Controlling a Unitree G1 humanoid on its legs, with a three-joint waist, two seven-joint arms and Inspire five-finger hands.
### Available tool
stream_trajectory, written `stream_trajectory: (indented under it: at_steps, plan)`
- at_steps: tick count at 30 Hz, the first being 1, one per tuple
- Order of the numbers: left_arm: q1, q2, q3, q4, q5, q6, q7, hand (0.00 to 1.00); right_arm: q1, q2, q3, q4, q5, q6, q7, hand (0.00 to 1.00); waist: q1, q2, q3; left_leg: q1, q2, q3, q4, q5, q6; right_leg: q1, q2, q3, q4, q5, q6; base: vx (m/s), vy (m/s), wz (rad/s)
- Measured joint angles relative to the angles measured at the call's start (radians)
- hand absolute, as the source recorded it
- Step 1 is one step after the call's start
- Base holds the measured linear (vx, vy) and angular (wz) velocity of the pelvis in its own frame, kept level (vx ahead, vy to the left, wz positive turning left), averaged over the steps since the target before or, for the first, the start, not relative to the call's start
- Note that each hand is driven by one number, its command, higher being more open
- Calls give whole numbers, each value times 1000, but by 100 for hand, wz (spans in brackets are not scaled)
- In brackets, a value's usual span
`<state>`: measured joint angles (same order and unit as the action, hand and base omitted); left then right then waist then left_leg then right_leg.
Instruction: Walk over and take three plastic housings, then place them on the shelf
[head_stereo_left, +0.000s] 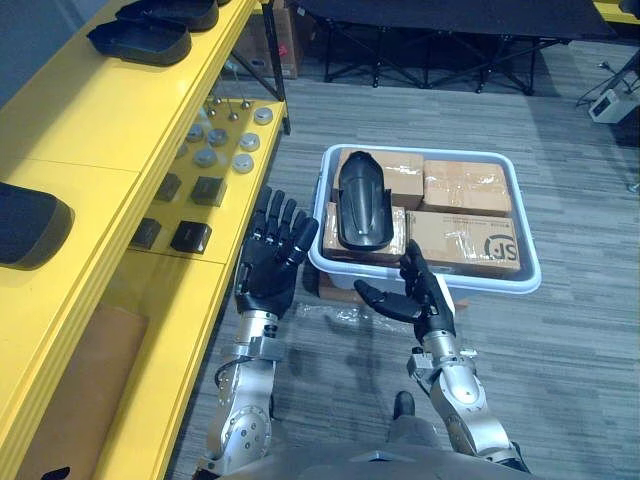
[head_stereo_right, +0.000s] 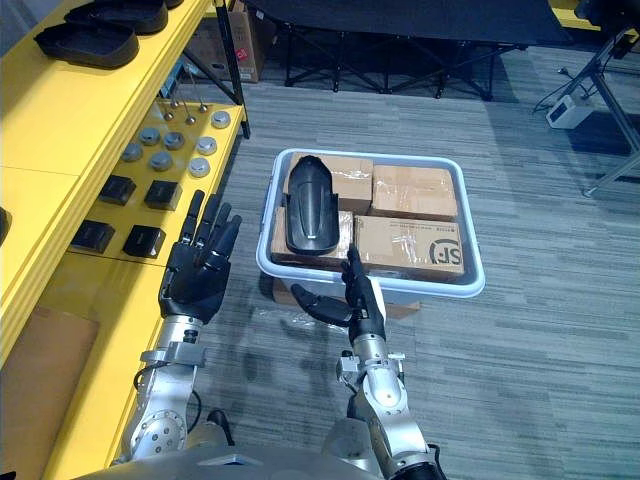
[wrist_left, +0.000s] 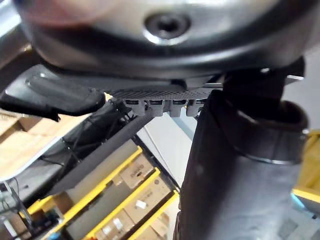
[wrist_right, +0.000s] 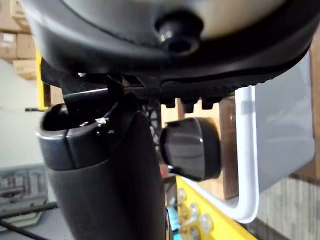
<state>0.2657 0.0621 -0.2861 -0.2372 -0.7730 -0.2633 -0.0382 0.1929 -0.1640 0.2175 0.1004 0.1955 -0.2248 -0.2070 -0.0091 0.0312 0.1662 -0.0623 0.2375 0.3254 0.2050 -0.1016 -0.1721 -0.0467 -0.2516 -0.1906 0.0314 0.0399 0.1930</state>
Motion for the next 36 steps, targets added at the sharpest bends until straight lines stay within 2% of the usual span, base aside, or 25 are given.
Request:
stream_trajectory:
  at_steps: [4,6,10,13,18,24,27,30,36]
  plan:
    - [-11,23,41,0,173,10,58,100,-78,-3,-94,24,-6,-19,-17,100,5,5,37,-39,-18,-36,25,0,12,-7,-17,-18,-4,18,4,-89,48,19]
    - [-38,42,53,0,255,33,79,100,-180,-37,-189,90,-4,-42,-41,100,10,5,82,-99,-20,-73,68,-4,19,-18,-19,-40,-16,39,4,-160,50,33]
    - [-74,80,72,5,323,87,82,100,-418,-174,-324,242,-2,-51,-143,100,32,12,180,-195,-23,-121,146,-9,28,-47,-20,-65,-36,73,1,-175,52,19]
    - [-90,92,56,35,326,98,81,100,-589,-290,-366,366,20,-54,-196,100,45,36,228,-255,-28,-154,182,-9,32,-76,-22,-75,-37,94,0,-137,44,15]
    - [-160,95,0,113,323,112,82,100,-838,-452,-358,650,120,-66,-200,100,89,85,258,-348,-44,-213,219,-1,44,-126,-23,-101,-35,113,-2,-94,39,15]
    - [-216,92,-41,179,250,113,74,100,-991,-534,-262,848,217,-61,-163,100,124,123,280,-387,-60,-244,227,9,56,-143,-30,-123,-31,122,-2,-38,33,14]
    - [-241,86,-69,216,183,112,55,100,-1092,-581,-224,974,244,-35,-120,100,146,157,299,-394,-77,-266,215,21,63,-146,-42,-139,-21,122,-2,-39,25,16]
    - [-273,71,-82,269,158,110,51,100,-1178,-624,-192,1067,244,-12,-82,100,167,174,316,-421,-87,-285,206,40,65,-163,-47,-160,-15,122,-2,-45,17,21]
    - [-266,73,-99,320,150,106,52,100,-1268,-664,-150,1105,201,76,-61,100,196,175,323,-438,-90,-299,189,58,63,-178,-47,-177,-8,122,-3,-25,-6,9]
